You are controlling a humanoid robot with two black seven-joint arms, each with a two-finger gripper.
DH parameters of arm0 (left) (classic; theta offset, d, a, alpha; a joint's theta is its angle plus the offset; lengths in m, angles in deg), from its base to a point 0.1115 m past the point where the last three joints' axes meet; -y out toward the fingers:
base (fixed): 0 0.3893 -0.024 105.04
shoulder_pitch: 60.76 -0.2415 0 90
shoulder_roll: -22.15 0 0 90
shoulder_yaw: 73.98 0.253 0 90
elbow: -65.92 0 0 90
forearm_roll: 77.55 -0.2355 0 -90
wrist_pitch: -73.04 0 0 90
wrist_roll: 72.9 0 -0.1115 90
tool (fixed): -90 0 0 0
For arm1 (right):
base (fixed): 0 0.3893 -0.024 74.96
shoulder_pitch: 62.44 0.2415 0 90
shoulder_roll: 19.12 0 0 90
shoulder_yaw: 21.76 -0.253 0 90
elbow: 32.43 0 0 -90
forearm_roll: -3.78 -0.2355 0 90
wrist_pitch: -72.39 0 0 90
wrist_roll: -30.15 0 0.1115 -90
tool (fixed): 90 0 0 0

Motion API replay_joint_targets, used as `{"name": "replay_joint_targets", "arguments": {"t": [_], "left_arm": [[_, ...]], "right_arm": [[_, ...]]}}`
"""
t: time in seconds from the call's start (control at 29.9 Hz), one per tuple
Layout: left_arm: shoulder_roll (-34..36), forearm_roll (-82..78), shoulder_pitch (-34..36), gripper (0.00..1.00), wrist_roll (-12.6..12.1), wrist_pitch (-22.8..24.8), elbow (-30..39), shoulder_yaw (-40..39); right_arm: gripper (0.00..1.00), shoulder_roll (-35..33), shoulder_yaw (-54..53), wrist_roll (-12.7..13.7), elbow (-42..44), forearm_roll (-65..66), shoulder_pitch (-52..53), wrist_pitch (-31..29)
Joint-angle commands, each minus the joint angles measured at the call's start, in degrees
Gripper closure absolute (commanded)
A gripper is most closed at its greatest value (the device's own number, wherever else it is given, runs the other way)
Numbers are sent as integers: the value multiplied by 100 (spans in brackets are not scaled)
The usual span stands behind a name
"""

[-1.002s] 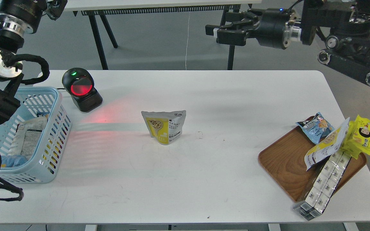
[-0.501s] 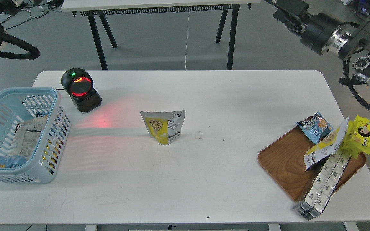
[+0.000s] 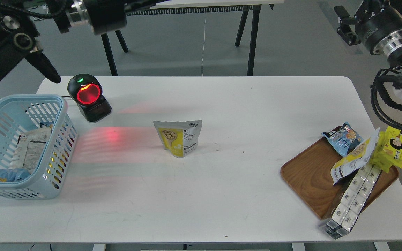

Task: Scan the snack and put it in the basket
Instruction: 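Reach the left gripper to the yellow bag and grasp it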

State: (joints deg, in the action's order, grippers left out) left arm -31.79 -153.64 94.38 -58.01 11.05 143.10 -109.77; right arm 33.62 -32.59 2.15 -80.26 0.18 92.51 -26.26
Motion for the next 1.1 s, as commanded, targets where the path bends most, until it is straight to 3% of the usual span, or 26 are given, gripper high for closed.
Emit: {"name": "replay_joint_targets", "arguments": {"t": [0.0,0.23,0.43,0.67,0.94,1.07], "left_arm": [[-185,-660,-19,1,-21,-1,254,335],[-414,-2496,-221,1,-4,-1,500,906],[-520,-3008,-414,1,23,-1,623,1521],[-494,-4844,-651,4,93,-1,553,1900],[-547,-4892,-766,5,102,-58,-185,1952],[-468,-4892,-748,12,111,-85,-203,2155]], "right_arm": [[1,-36,-560,0,-42,-88,-385,-93],[1,315,-1194,0,2,-88,-1080,-172],[1,500,-1203,0,55,-71,-1133,-198],[1,518,-1510,0,230,-88,-1142,-497],[1,790,-1765,0,160,-97,-1256,-471],[1,790,-1774,0,169,-114,-1274,-471]]}}
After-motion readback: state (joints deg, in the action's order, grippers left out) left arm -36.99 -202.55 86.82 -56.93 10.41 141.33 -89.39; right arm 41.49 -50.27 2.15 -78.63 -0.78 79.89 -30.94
